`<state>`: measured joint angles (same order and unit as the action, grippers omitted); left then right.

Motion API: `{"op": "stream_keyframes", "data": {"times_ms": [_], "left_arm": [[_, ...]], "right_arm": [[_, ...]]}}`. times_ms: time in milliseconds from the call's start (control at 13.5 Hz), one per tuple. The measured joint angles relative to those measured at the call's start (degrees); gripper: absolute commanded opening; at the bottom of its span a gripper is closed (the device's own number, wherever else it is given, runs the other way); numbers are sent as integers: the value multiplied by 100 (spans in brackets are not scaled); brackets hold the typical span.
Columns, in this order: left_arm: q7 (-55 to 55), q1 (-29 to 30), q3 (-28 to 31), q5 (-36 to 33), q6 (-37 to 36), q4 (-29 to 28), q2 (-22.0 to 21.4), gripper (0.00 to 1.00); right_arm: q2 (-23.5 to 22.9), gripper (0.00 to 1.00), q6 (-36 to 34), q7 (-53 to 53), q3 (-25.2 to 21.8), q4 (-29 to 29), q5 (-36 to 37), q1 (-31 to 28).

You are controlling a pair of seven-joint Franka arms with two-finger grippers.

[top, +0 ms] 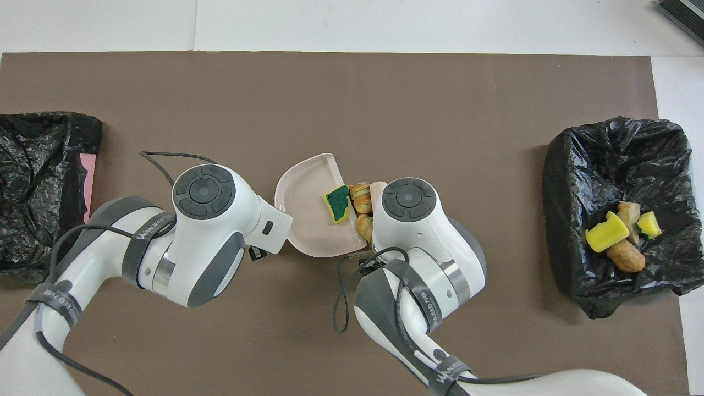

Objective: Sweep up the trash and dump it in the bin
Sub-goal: 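Sweep the green sponge and bread into the dustpan with the right gripper, then carry the loaded dustpan to the black bag beside the left arm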

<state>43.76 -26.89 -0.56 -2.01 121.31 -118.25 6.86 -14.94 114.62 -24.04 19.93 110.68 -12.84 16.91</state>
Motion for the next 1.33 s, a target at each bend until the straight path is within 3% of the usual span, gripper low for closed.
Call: {"op": "stream_keyframes", "data": {"times_ms": [370, 739, 1035, 1331], "left_arm": [[130, 45, 10, 0, 18, -5, -1, 0], [522, 190, 33, 0, 35, -5, 0, 0], [866, 335, 41, 0, 48, 19, -14, 0], [1356, 1002, 68, -5, -250, 196, -201, 0]], "right_arm": [[111, 0, -599, 380, -62, -178, 1, -292], [508, 0, -1284, 386, -87, -219, 554, -662], [609, 0, -1332, -475, -34, -219, 632, -248], [608, 0, -1328, -1413, -3, -178, 631, 502]]}}
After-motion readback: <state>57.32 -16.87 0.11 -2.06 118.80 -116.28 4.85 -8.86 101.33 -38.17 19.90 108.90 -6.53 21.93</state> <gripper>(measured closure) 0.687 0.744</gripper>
